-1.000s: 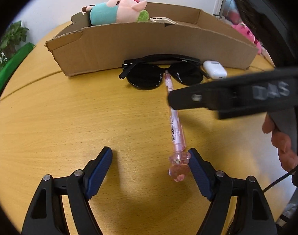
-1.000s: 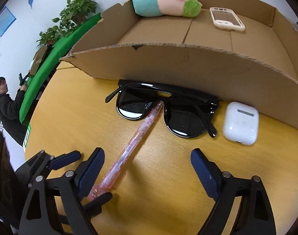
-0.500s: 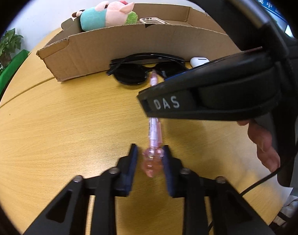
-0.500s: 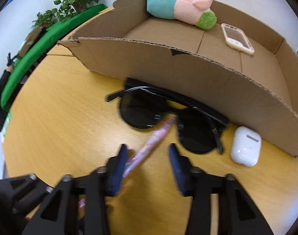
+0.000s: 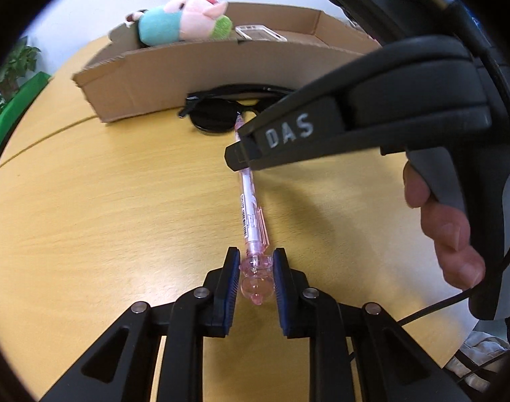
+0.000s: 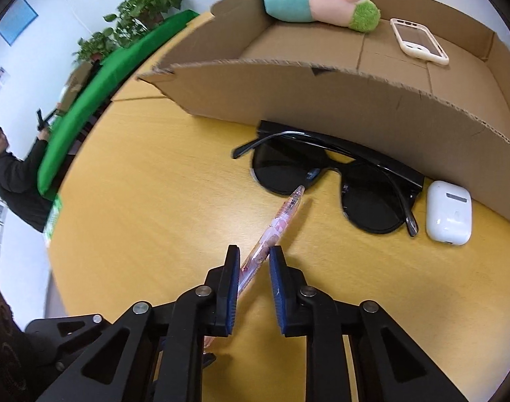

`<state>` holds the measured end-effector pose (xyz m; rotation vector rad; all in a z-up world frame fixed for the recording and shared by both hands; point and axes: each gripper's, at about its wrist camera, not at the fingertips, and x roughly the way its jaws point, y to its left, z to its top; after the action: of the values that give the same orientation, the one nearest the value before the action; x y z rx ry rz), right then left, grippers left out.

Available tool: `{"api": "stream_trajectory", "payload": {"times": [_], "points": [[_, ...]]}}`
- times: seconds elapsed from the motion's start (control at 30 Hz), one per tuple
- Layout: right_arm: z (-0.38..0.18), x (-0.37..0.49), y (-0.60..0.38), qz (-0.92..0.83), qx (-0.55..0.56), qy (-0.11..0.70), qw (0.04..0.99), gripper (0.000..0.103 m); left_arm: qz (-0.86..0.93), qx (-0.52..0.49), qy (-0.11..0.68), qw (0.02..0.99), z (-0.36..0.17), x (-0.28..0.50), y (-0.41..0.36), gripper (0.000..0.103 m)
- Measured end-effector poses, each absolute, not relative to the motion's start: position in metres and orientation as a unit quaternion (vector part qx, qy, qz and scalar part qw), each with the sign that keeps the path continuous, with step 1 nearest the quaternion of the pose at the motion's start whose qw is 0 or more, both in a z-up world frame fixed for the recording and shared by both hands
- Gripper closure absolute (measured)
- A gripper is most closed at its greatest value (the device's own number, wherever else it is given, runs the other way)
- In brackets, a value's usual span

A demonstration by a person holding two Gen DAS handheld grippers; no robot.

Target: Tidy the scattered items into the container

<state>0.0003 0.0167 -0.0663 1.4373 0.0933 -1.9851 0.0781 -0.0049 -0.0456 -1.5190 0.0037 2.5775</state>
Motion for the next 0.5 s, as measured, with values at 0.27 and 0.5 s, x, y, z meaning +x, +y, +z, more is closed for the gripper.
{"api": "stream_trajectory", "payload": {"times": [0.27,0.5], "points": [[-0.037,0.013,-0.001,-0.758,0.531,0.025,0.378,0.085,0.867,-0.497,-0.005,0.034,-0.012,0.091,-0.013,0.084],[0.006,0.023,-0.015,-0.765,0.490,0.030,0.416,0.100,0.893,-0.449,-0.014,0.007,0.024,0.103,-0.016,0.085]]}}
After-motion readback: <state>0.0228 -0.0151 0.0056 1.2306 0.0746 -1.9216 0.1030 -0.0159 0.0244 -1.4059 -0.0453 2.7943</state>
